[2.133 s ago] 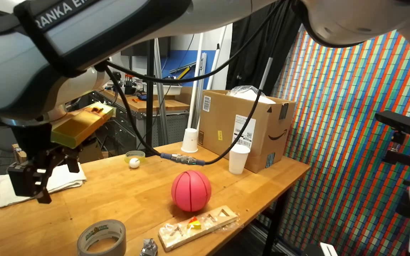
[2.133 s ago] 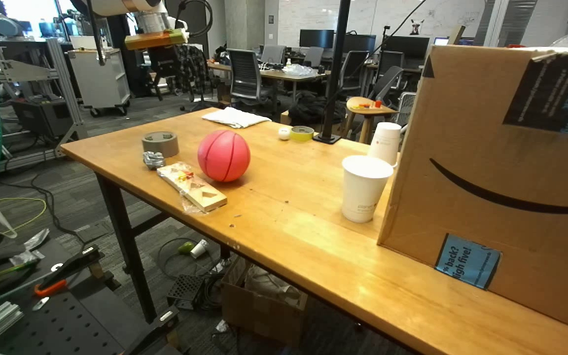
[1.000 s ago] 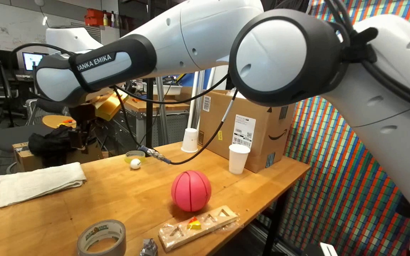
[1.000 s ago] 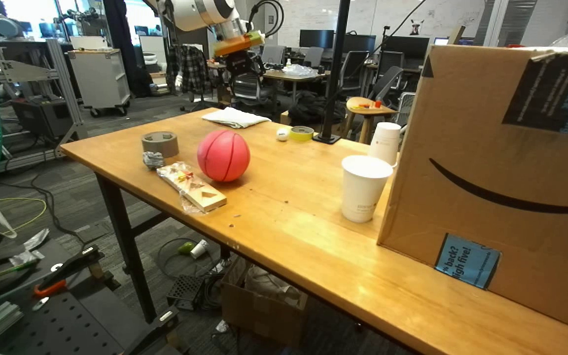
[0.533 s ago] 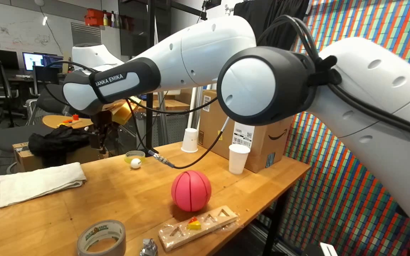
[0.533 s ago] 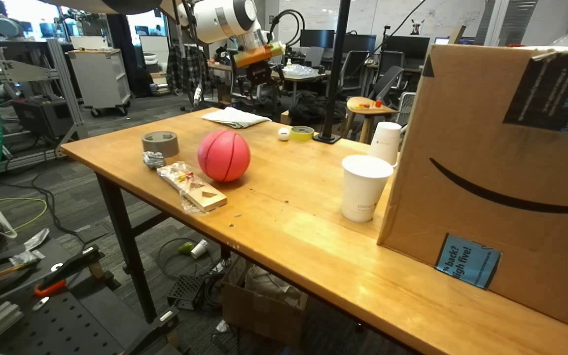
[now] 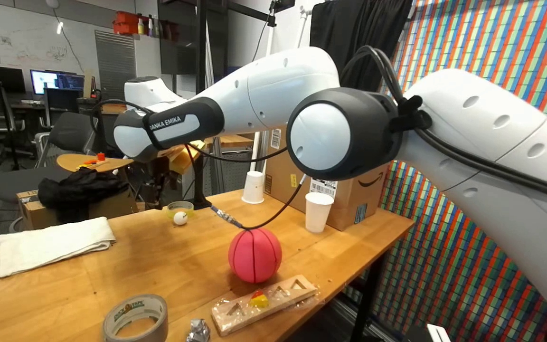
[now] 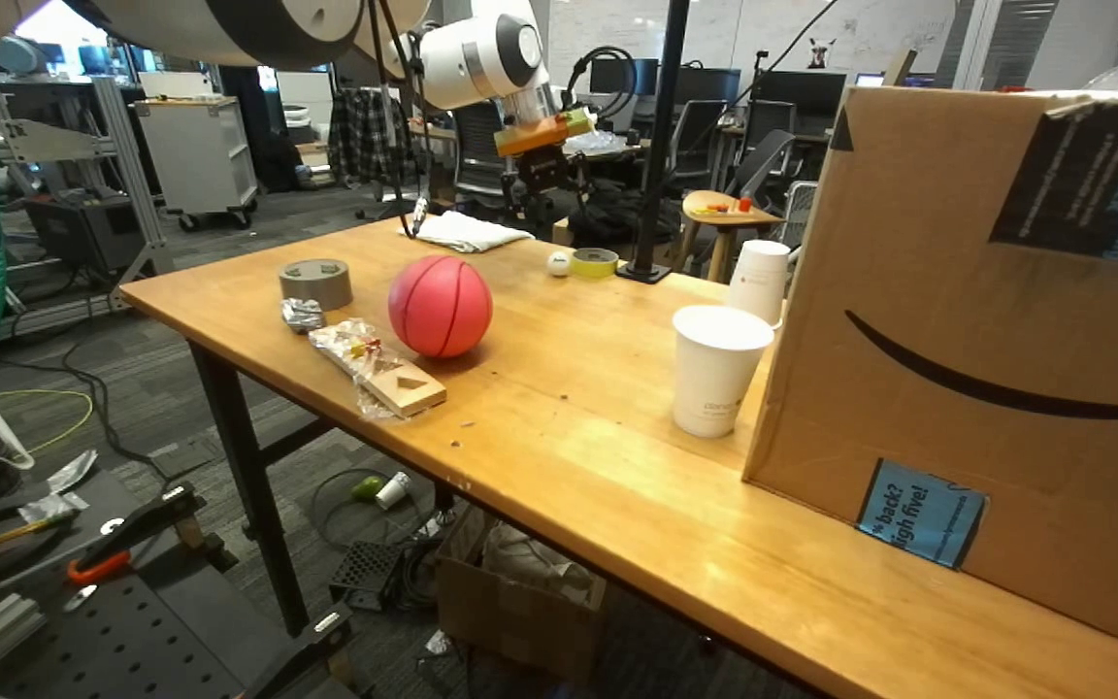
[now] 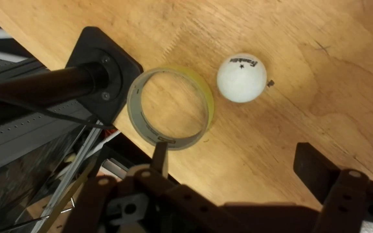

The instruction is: Move the seal tape and pick up the white ball and put it in the cup, then pick up the red ball and place it on the seal tape

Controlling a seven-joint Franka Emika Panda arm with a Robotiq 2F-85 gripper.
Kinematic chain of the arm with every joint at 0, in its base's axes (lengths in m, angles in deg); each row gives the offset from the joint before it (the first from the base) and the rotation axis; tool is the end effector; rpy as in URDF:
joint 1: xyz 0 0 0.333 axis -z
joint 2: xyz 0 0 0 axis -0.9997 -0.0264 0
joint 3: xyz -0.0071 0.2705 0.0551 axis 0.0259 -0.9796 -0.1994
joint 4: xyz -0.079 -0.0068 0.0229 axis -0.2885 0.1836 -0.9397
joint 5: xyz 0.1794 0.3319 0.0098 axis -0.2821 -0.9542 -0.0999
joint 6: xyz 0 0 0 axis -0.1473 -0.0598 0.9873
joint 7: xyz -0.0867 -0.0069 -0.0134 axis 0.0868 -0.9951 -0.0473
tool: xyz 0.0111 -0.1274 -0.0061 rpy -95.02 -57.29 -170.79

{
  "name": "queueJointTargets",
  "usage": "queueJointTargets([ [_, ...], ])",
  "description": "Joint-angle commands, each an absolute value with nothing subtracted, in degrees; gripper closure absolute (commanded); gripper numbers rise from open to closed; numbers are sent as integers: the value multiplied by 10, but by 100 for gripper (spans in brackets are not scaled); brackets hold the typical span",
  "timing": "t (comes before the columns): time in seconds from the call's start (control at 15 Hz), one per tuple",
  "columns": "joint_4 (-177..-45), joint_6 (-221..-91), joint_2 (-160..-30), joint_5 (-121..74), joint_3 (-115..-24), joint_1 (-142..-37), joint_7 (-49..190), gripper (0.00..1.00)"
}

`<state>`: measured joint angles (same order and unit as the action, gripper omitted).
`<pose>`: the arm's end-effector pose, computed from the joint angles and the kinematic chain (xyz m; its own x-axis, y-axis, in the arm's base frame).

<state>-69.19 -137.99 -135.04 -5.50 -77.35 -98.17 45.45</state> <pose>0.7501 0.1321 0.2794 0.7624 0.6462 0.0333 0.6045 -0.7296 0.3199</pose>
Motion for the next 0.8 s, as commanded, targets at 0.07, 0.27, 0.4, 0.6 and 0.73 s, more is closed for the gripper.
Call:
queueJointTargets([
  [0.07, -664, -1364, -1367, -67, -778, -968, 454, 0],
  [0.27, -664, -1360, -1371, -68, -784, -969, 454, 0],
  [0.4, -662, -1358, -1375, -67, -787, -971, 454, 0],
  [0.6, -666, -1354, -1374, -64, -787, -967, 451, 0],
  [0.73, -669, -1350, -1371, -62, -783, -962, 452, 0],
])
